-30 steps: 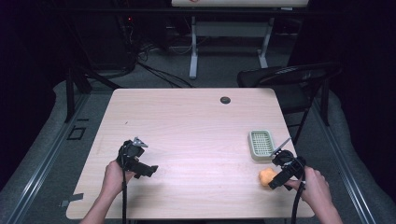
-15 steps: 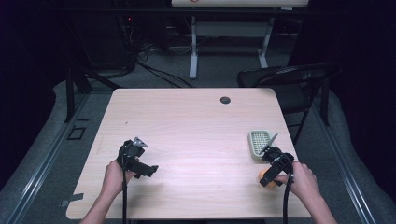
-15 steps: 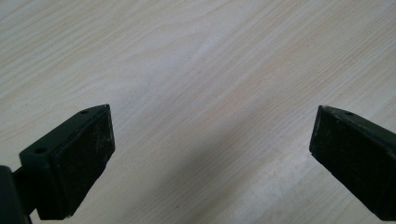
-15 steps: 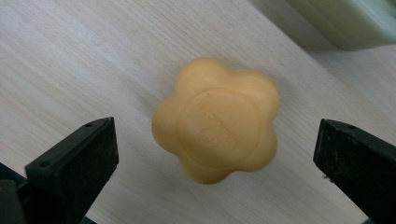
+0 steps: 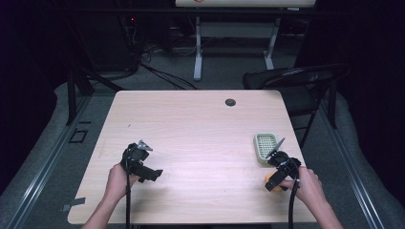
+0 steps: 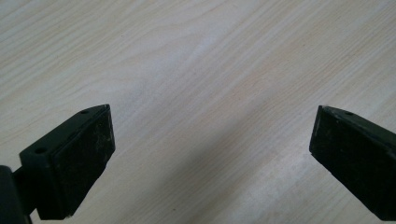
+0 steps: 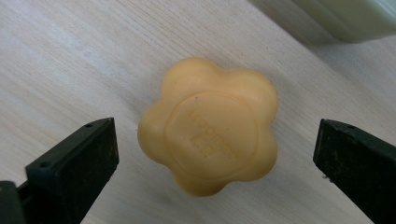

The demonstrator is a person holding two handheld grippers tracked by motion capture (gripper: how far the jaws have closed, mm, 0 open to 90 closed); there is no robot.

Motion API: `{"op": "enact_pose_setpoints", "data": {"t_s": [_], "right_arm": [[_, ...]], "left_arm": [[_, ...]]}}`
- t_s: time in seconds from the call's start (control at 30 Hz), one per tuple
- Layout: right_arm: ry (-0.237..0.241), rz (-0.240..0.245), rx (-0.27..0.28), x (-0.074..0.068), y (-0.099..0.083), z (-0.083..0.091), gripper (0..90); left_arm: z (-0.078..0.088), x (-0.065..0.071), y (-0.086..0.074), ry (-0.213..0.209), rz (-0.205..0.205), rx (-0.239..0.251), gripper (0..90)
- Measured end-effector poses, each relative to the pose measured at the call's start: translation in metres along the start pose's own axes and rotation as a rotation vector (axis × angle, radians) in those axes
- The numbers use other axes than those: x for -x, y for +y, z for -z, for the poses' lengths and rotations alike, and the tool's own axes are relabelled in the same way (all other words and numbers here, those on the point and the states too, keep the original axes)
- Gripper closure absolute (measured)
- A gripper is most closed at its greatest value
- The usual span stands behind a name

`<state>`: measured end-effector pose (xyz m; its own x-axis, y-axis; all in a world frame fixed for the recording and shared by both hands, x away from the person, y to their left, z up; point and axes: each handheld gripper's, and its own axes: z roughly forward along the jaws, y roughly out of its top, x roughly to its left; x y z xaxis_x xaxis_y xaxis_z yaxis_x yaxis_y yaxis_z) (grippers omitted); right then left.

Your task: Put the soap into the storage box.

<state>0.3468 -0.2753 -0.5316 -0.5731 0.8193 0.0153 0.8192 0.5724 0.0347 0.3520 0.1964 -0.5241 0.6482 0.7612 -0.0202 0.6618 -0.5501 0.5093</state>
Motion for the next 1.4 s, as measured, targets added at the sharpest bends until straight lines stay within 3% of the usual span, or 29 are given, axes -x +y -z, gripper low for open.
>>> {"op": "enact_pose_setpoints", "data": {"t_s": [0.03, 0.1, 0.2, 0.4, 0.43, 0.47, 0.57, 0.6, 0.67, 0.8, 0.93, 1.33, 1.37, 1.4], "right_arm": [[0.001, -0.029, 0.028, -0.002, -0.001, -0.005, 0.0], [-0.013, 0.001, -0.031, 0.000, 0.002, -0.004, 2.7], [-0.012, -0.025, 0.002, -0.002, 0.001, -0.010, 6.0], [-0.025, -0.015, -0.005, -0.002, 0.003, -0.009, 13.2], [-0.017, -0.035, 0.012, -0.003, 0.002, -0.011, 13.7], [-0.026, -0.014, -0.016, -0.003, 0.004, -0.009, 14.7], [-0.027, -0.010, -0.018, -0.004, 0.004, -0.009, 17.2], [-0.010, -0.009, -0.009, -0.004, 0.004, -0.010, 24.8], [-0.002, -0.009, -0.012, -0.006, 0.004, -0.011, 25.0], [-0.047, 0.004, -0.025, -0.011, 0.006, -0.013, 25.6], [-0.053, 0.009, -0.022, -0.011, 0.005, -0.013, 25.8], [-0.040, 0.024, -0.004, -0.013, 0.005, -0.002, 26.0], [-0.024, -0.022, 0.045, -0.014, 0.002, -0.003, 26.0], [-0.031, -0.001, 0.019, -0.012, 0.003, -0.001, 26.0]], "left_arm": [[0.000, 0.000, 0.000, 0.001, -0.003, 0.001, 0.2], [0.000, 0.001, 0.000, -0.003, -0.003, 0.002, 0.2], [0.000, 0.001, 0.000, -0.007, -0.005, -0.002, 0.2], [-0.001, 0.001, 0.001, -0.008, -0.013, -0.006, 0.3], [0.000, 0.002, 0.001, -0.007, -0.013, -0.005, 0.3], [0.000, 0.002, 0.001, -0.004, -0.012, -0.004, 0.3], [0.000, 0.001, 0.000, -0.005, -0.012, -0.003, 0.4], [0.000, 0.002, 0.001, -0.005, -0.013, -0.004, 0.4], [0.000, 0.002, 0.001, -0.008, -0.015, -0.005, 0.4], [0.000, 0.002, 0.001, -0.007, -0.016, -0.004, 0.5], [0.000, 0.002, 0.001, -0.006, -0.015, -0.002, 0.6], [0.000, 0.002, 0.001, -0.009, -0.017, -0.002, 0.6], [0.000, 0.002, 0.001, -0.009, -0.016, -0.002, 0.6], [0.000, 0.002, 0.001, -0.009, -0.016, -0.001, 0.6]]}}
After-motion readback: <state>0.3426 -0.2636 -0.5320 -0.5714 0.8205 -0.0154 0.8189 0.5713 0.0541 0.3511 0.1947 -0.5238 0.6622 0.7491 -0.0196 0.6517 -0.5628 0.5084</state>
